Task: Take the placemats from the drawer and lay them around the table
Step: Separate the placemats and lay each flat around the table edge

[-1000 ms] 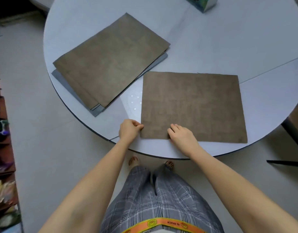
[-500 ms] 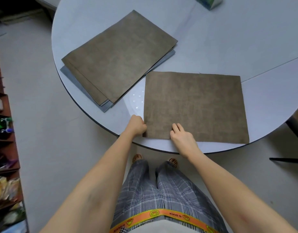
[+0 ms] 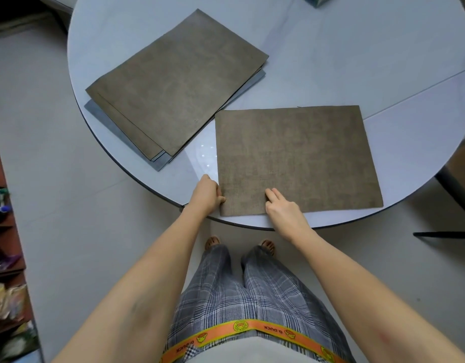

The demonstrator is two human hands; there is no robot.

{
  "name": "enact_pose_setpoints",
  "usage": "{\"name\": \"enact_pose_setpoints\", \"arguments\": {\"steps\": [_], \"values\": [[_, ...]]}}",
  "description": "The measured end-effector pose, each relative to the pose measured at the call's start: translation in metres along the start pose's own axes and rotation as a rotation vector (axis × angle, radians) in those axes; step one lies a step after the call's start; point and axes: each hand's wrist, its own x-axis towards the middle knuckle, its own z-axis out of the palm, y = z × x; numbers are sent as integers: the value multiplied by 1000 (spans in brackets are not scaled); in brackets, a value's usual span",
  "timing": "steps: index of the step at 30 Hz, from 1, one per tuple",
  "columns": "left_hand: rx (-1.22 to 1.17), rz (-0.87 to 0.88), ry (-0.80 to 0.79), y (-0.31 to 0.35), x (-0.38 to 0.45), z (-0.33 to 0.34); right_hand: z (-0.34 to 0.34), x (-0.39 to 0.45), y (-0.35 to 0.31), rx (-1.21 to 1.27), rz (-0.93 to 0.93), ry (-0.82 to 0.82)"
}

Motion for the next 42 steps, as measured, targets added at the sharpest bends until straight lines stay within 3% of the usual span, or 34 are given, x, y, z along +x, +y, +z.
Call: {"name": "enact_pose_setpoints", "arguments": {"steps": [18, 22, 24, 26, 28, 31, 35, 42], "values": [[23, 14, -57, 4, 0, -5, 11, -7, 0, 57, 27, 30], [112, -12, -102, 8, -5, -11, 18, -11, 8, 191, 11, 62], [210, -19, -35, 17, -8, -18, 17, -13, 20, 355, 71, 157], [273, 62, 171, 35, -13, -19, 13, -14, 41, 528, 220, 310], [269, 201, 255, 64, -19, -6, 12, -17, 74, 615, 378, 397], [275, 321, 71, 128, -22, 33, 10, -24, 136, 647, 561, 392], [259, 291, -111, 208, -16, 86, 11, -34, 220, 682, 720, 309], [343, 148, -102, 257, -4, 134, 12, -31, 298, 724, 648, 101]]}}
